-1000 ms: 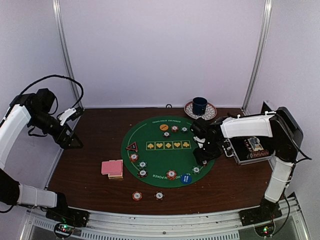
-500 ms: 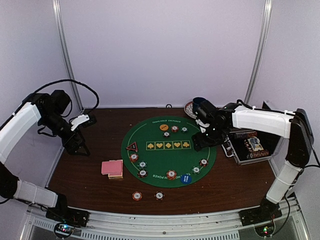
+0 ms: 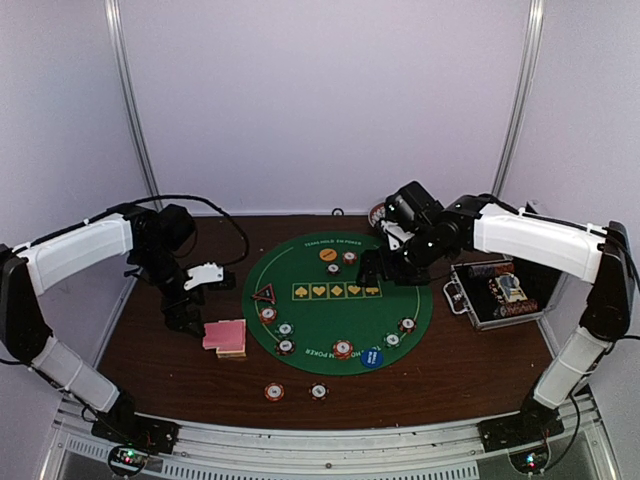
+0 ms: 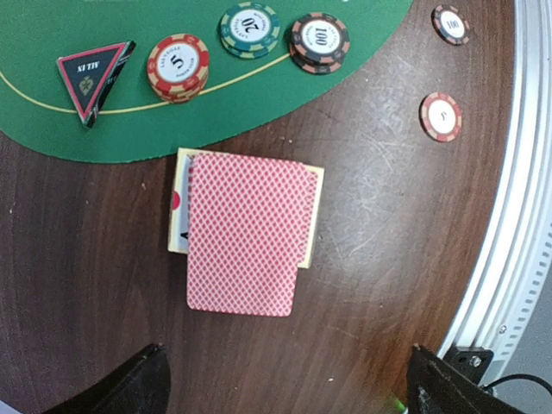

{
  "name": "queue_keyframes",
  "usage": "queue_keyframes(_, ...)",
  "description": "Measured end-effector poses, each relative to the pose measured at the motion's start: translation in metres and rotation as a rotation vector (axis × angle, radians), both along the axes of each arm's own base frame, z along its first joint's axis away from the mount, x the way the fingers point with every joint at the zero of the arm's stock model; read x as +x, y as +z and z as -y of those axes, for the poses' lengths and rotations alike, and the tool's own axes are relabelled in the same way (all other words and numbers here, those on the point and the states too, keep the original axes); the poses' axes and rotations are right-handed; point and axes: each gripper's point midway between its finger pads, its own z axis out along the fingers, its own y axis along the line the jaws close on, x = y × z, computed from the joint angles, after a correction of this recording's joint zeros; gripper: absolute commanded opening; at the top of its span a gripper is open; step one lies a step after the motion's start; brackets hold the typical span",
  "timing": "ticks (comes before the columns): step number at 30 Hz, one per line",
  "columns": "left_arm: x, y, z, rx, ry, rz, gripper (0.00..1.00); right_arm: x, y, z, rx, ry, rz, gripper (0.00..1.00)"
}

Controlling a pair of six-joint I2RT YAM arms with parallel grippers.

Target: Distribute texas hold em gaming equipment

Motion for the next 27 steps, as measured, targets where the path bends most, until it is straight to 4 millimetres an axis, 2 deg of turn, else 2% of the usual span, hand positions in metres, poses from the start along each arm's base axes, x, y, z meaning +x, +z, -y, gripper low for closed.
queue_keyframes(7, 0.007, -0.026, 0.004, 0.027, -0.092, 0.032, 0.98, -0.012, 0.007, -0.035, 0.123, 0.034, -0.051, 0.99)
queue_keyframes(11, 0.008, -0.039, 0.002, 0.044, -0.125, 0.056, 0.98, -0.013, 0.01, -0.046, 0.163, 0.038, -0.069, 1.0)
queue_keyframes(18, 0.013, -0.048, 0.005, 0.052, -0.168, 0.108, 0.97, -0.016, 0.014, -0.064, 0.224, 0.054, -0.095, 1.0)
queue_keyframes(27, 0.016, -0.064, 0.002, 0.084, -0.196, 0.122, 0.97, -0.024, 0.008, -0.074, 0.229, 0.081, -0.121, 0.99)
